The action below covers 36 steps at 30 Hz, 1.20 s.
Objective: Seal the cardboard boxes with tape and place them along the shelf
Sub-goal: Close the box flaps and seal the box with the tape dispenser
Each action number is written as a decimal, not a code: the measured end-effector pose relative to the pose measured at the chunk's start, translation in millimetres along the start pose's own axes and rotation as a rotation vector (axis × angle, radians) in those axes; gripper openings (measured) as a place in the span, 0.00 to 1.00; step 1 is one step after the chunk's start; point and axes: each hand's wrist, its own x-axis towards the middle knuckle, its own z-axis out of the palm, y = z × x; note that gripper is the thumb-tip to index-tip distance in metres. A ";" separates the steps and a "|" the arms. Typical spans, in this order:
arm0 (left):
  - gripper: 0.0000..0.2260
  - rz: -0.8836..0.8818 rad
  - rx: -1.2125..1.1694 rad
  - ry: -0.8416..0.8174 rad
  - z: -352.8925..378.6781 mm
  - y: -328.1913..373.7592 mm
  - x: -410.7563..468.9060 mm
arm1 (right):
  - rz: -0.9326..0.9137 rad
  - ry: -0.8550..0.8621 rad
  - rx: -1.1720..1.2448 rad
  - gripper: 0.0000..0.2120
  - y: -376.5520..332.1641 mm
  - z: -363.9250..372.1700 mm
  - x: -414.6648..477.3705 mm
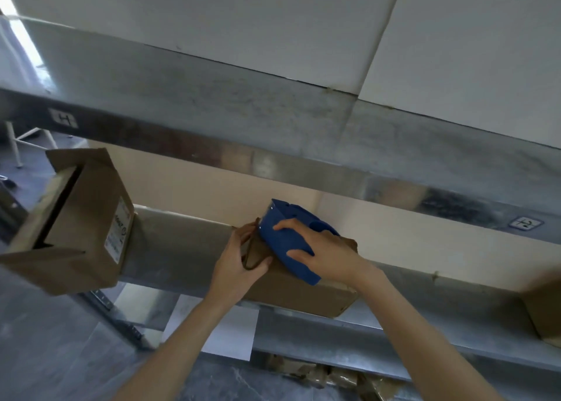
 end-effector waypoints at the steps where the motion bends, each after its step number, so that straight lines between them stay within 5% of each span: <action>1: 0.30 0.014 0.019 -0.002 -0.6 0.7 1.1 | 0.008 0.042 -0.005 0.20 -0.5 4.6 -1.3; 7: 0.22 0.154 0.139 -0.074 -11.1 10.9 12.4 | -0.006 0.315 -0.169 0.19 0.3 22.9 -4.7; 15: 0.17 0.163 0.212 -0.086 -47.6 43.8 43.3 | -0.161 0.398 -0.336 0.23 1.4 9.8 -23.0; 25: 0.18 0.193 0.178 -0.441 -53.9 76.4 44.0 | -0.358 0.348 -0.459 0.24 -9.0 -1.8 -50.8; 36: 0.13 0.166 0.045 -0.383 -45.6 75.9 44.0 | -0.416 0.334 -0.478 0.20 -16.7 -1.1 -63.4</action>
